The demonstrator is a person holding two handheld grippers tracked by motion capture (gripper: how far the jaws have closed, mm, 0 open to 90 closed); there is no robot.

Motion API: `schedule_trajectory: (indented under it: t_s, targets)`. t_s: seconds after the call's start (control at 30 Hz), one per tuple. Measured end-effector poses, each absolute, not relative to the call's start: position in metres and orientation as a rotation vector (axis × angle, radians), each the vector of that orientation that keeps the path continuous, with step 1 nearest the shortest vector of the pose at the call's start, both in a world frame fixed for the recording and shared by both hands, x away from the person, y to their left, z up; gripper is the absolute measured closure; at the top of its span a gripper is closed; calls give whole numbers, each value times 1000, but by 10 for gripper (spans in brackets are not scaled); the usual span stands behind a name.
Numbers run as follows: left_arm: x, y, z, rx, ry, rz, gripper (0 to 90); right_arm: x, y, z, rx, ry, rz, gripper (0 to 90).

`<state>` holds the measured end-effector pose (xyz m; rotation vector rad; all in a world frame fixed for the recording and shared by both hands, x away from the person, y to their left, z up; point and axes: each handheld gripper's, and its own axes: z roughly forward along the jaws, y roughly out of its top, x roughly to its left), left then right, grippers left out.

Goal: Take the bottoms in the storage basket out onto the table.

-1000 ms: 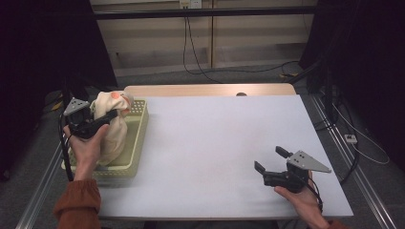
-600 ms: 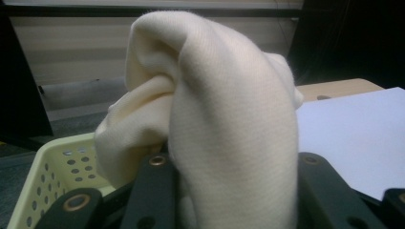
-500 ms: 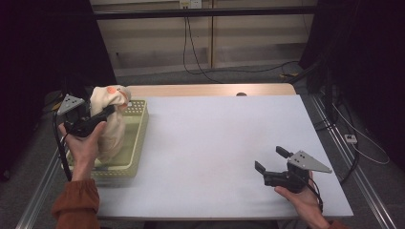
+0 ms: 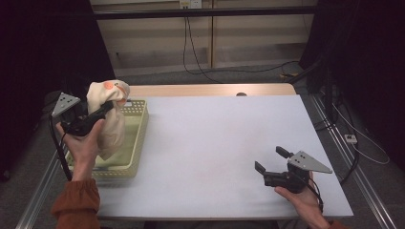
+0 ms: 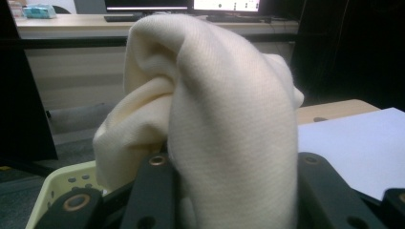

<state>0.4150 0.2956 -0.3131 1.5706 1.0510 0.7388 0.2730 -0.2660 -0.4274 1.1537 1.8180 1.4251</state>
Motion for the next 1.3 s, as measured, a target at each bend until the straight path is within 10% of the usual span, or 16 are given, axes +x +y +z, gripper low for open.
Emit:
schedule_trajectory:
  t_s: [1.3]
  targets:
    - [389, 278, -283, 1466, 877, 803, 658, 271, -266, -426, 1141, 1814, 1438, 48]
